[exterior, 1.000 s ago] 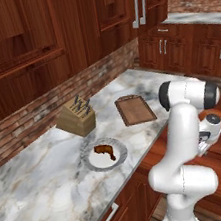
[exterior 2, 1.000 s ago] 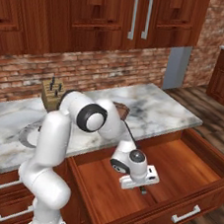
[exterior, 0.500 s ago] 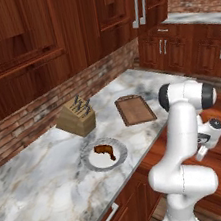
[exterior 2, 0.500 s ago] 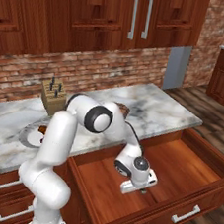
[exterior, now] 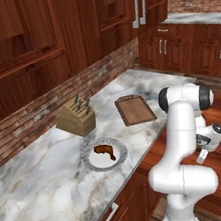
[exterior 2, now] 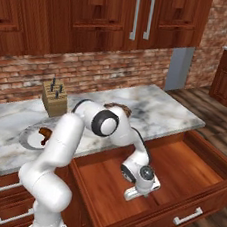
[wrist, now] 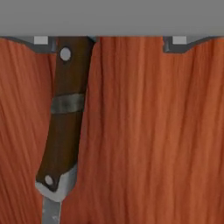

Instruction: Pick up the knife from the drawer and place it on the cutting board. Then place the meat from the plate to the cutting board.

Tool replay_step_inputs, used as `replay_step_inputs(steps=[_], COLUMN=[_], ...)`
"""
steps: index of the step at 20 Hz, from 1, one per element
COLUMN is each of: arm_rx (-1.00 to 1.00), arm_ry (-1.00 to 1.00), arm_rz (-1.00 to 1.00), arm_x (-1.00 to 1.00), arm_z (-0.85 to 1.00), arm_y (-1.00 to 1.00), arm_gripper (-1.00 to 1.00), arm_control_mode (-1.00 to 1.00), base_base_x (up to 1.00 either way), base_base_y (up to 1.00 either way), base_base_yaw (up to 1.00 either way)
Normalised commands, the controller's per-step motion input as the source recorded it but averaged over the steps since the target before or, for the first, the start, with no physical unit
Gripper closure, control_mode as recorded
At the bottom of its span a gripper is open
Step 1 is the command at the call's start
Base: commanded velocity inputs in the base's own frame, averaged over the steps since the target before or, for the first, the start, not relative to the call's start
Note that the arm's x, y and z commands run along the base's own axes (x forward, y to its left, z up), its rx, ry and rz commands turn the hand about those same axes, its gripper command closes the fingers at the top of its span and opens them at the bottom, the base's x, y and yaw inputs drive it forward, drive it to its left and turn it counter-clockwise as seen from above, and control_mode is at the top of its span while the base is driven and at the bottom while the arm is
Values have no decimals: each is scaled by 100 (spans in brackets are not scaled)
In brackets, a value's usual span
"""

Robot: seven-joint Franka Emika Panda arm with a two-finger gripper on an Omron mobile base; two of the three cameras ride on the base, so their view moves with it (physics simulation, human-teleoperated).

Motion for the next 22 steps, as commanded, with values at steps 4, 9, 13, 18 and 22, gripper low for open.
replay_step_inputs(steps=[4, 9, 13, 18, 22], arm_rx=[-1, -2, 0, 0, 0], arm_ry=[0, 3, 8, 0, 0], arm_rz=[0, -1, -14, -27, -25], arm_x=[11, 0, -4, -18, -28], arm_z=[-54, -55, -20, 8, 47], arm_y=[17, 2, -36, -31, -31], arm_gripper=[100, 100, 100, 100, 100], arm_control_mode=[-100, -100, -100, -100, -100], base_base_x=[0, 0, 0, 0, 0], base_base_y=[0, 0, 0, 0, 0], base_base_yaw=[0, 0, 0, 0, 0])
